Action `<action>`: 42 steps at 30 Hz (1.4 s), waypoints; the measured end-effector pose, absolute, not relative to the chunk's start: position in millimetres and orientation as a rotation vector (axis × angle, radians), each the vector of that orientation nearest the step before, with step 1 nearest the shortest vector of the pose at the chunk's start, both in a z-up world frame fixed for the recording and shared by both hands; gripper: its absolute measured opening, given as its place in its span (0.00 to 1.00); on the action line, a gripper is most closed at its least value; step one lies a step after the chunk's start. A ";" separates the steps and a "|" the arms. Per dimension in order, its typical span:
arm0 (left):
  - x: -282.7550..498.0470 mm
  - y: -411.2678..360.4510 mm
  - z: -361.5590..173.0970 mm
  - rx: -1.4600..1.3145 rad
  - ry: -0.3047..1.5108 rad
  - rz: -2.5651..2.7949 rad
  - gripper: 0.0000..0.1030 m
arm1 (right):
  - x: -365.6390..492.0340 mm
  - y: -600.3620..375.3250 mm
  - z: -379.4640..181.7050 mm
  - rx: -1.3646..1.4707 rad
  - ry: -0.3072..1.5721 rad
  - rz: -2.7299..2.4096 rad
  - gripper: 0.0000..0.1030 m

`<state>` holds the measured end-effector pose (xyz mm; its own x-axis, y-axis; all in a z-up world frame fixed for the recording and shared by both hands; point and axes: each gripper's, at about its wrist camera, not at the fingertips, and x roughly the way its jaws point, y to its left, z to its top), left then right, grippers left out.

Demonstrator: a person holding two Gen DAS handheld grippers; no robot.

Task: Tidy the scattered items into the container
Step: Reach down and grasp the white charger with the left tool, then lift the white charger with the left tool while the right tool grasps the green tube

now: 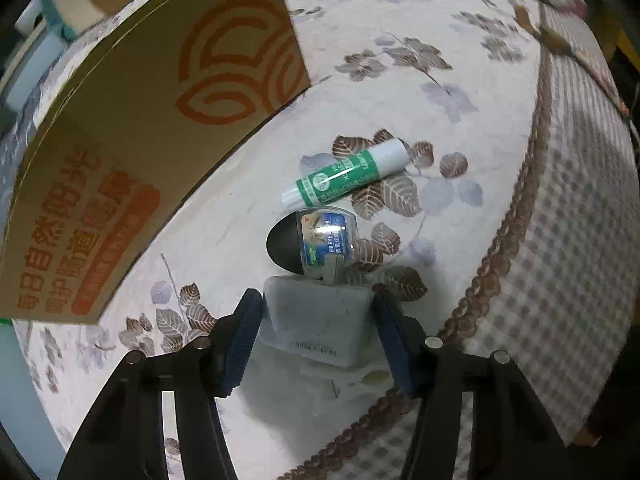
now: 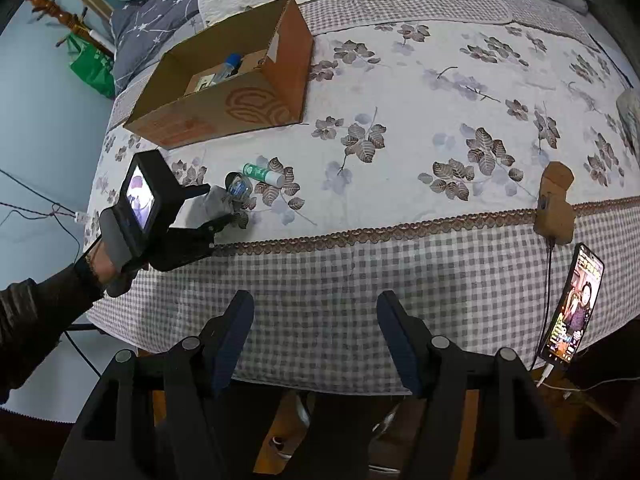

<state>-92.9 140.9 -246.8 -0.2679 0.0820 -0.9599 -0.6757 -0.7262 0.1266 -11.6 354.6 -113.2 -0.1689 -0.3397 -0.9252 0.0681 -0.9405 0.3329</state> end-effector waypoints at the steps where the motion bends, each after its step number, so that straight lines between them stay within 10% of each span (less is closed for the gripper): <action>1: -93.9 137.3 -241.5 -1.500 0.690 2.049 0.34 | -12.5 351.7 -112.6 1.822 -0.299 -2.191 1.00; 3: -96.4 126.0 -221.9 -1.522 0.557 2.090 0.06 | -15.8 346.8 -110.5 1.808 -0.293 -2.187 1.00; 8: -90.1 91.5 -192.5 -1.581 0.269 2.141 0.05 | -29.1 329.1 -112.1 1.770 -0.279 -2.163 1.00; 13: -84.2 74.0 -196.0 -1.580 0.149 2.188 0.58 | -38.9 309.7 -113.7 1.745 -0.271 -2.124 1.00; 27: -112.6 125.2 -276.4 -1.673 0.416 2.030 0.55 | -18.4 337.8 -141.3 1.904 -0.332 -2.116 1.00; 42: -70.6 57.6 -123.0 -1.539 -0.248 2.306 0.55 | -61.5 287.3 -156.9 1.760 -0.081 -2.112 1.00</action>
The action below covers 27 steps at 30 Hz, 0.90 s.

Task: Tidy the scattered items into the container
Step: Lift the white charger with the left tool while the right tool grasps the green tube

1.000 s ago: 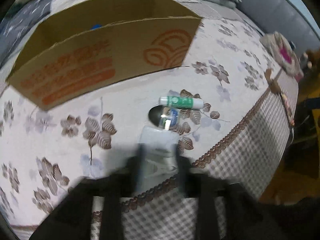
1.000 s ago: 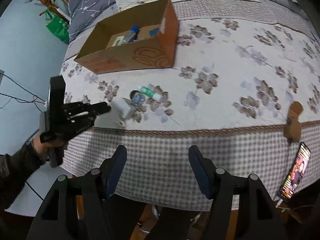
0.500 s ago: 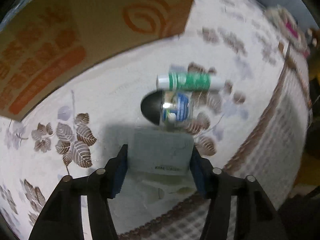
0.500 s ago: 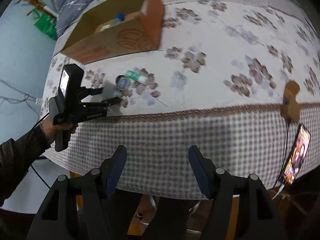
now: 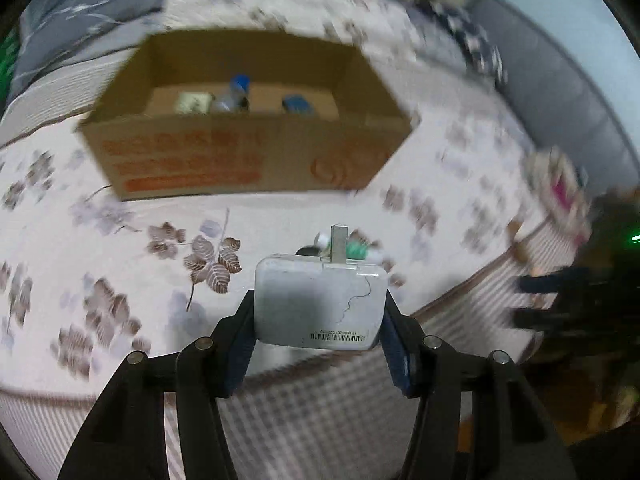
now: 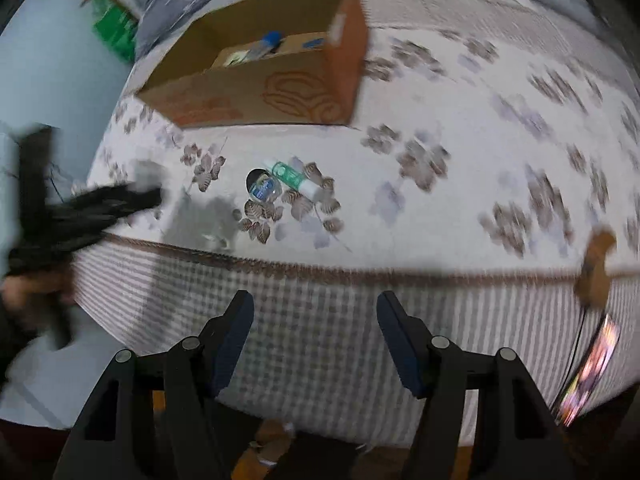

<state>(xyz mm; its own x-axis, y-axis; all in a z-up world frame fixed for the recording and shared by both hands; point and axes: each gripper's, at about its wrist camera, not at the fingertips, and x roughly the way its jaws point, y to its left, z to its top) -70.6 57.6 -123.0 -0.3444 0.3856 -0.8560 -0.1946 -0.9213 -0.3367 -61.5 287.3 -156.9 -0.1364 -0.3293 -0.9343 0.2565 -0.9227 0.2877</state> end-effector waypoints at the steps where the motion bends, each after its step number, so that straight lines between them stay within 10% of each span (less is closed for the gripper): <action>1: -64.2 53.3 -114.7 -1.532 -0.282 2.314 0.55 | -69.9 278.2 -163.8 1.745 -0.031 -2.105 1.00; 19: -8.2 22.6 -83.7 -1.567 -0.404 2.371 0.55 | -152.7 176.5 -277.1 1.661 0.493 -1.926 1.00; 27: -10.2 14.7 -58.7 -1.493 -0.408 2.399 0.55 | -163.6 230.1 -242.0 1.773 -0.107 -1.988 1.00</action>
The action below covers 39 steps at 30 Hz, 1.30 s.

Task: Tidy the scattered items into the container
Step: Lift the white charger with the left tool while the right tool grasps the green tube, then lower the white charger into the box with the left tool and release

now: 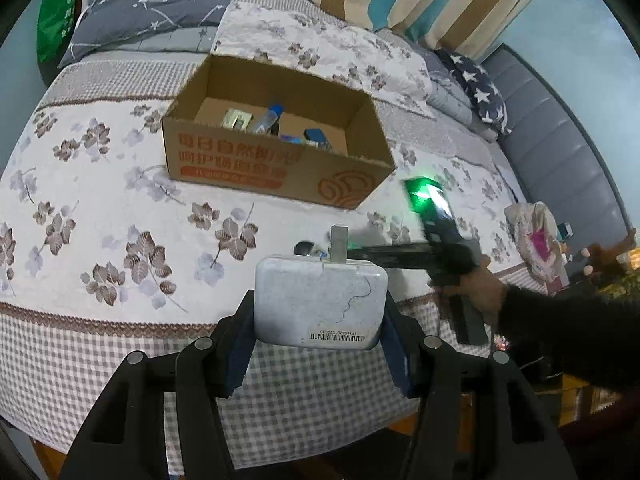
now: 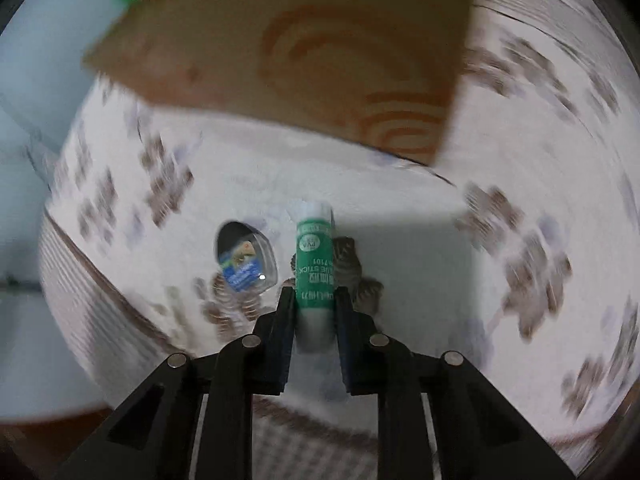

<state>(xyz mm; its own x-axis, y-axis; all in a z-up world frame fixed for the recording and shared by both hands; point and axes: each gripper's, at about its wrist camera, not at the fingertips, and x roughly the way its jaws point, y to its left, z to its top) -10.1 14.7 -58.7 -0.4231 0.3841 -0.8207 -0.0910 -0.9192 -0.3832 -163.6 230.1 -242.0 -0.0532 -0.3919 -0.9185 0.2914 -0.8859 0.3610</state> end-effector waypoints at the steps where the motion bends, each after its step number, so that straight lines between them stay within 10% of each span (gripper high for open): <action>1: -10.8 13.4 -53.8 -1.478 -0.417 2.404 0.55 | -157.6 239.4 -230.6 1.756 -0.177 -2.005 1.00; 10: -14.6 10.3 -5.9 -1.336 -0.418 2.432 0.55 | -95.1 282.5 -127.0 1.591 -0.443 -2.102 1.00; 25: -37.5 10.7 48.7 -1.133 -0.372 2.480 0.55 | -63.9 277.4 -7.4 1.311 -0.367 -2.258 1.00; 39: -233.5 31.1 55.1 -1.070 -0.055 2.560 0.55 | -72.1 314.9 11.1 1.293 -0.499 -2.351 1.00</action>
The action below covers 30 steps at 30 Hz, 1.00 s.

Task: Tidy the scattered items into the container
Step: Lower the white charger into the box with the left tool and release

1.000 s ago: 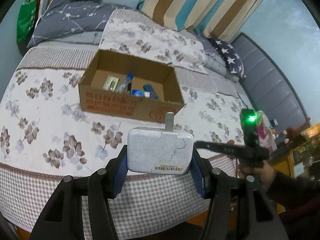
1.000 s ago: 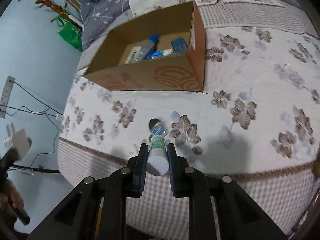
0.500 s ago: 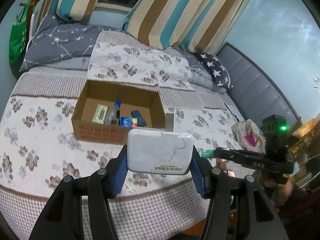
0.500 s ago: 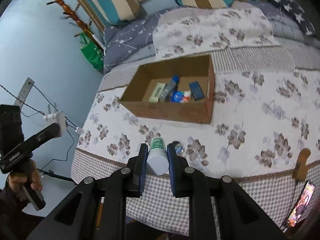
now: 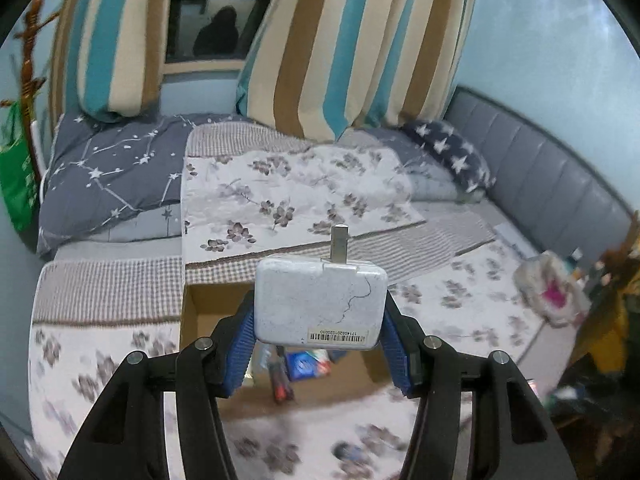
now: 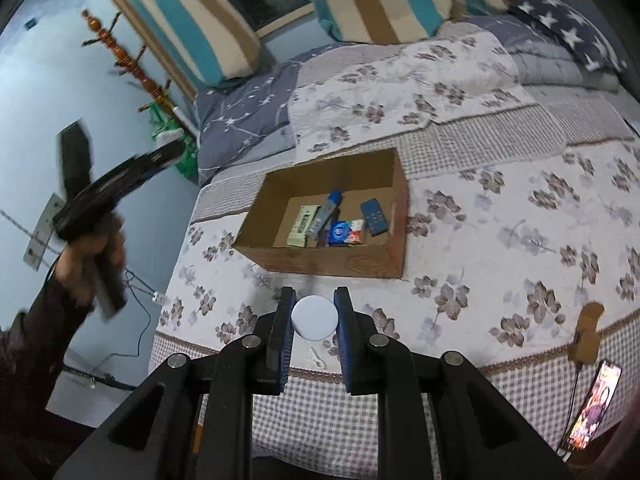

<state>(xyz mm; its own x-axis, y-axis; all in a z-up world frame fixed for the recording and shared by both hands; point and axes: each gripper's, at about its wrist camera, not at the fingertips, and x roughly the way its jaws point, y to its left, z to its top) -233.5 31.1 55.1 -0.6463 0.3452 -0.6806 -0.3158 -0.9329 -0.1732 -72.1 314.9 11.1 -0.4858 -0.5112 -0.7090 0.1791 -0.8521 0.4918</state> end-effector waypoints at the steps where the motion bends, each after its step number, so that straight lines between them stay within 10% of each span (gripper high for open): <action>1: -248.5 36.1 45.1 -1.106 -0.033 2.547 0.55 | -72.3 317.2 7.7 1.307 -0.512 -2.353 1.00; 18: -406.3 124.1 -222.7 -1.803 0.183 2.216 0.55 | -82.4 326.5 -65.6 1.554 -0.653 -2.290 1.00; 30: -330.2 58.6 -133.6 -1.575 -0.056 2.355 0.55 | -131.7 303.1 -49.6 1.468 -0.588 -2.234 1.00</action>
<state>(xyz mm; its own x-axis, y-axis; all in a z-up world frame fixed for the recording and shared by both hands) -330.2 58.6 -133.6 -0.3498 0.2730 -0.8962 -0.2300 -0.9524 -0.2003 -131.7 303.1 -49.6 -0.3674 -0.5422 -0.7557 0.0996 -0.8308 0.5476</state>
